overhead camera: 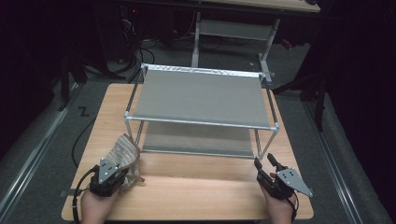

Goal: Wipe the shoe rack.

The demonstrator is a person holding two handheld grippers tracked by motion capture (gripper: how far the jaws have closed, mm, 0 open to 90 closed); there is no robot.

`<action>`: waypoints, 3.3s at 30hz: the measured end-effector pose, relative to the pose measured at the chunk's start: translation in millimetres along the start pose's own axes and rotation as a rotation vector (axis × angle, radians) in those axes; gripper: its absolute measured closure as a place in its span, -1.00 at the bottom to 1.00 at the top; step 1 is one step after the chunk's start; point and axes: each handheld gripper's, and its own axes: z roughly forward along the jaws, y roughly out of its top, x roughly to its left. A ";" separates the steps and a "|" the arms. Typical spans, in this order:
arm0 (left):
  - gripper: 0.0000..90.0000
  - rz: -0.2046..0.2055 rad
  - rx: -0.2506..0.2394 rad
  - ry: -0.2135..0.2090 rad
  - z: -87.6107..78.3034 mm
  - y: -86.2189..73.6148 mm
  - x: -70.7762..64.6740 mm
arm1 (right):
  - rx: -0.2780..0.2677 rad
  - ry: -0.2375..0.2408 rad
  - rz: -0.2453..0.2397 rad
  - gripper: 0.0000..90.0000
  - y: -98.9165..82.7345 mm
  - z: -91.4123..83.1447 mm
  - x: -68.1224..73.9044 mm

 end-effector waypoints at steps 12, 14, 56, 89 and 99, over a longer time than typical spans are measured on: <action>0.66 0.040 -0.202 0.050 -28.9 45.7 3.0 | -0.006 0.007 0.000 0.06 0.2 -0.7 -0.5; 0.66 0.038 -0.229 0.053 -33.4 55.6 6.4 | -0.005 0.008 0.000 0.06 0.2 -0.6 0.3; 0.64 -0.043 -0.227 0.015 -32.3 52.3 22.1 | 0.003 0.017 -0.001 0.07 -1.2 2.0 2.7; 0.09 -0.175 -0.043 -0.008 -29.3 -17.8 46.5 | 0.035 -0.031 0.022 0.15 -7.1 9.5 -10.9; -0.23 -0.095 -0.167 -0.043 -47.2 10.2 24.4 | 0.110 -0.107 0.076 0.41 -6.7 33.2 -29.5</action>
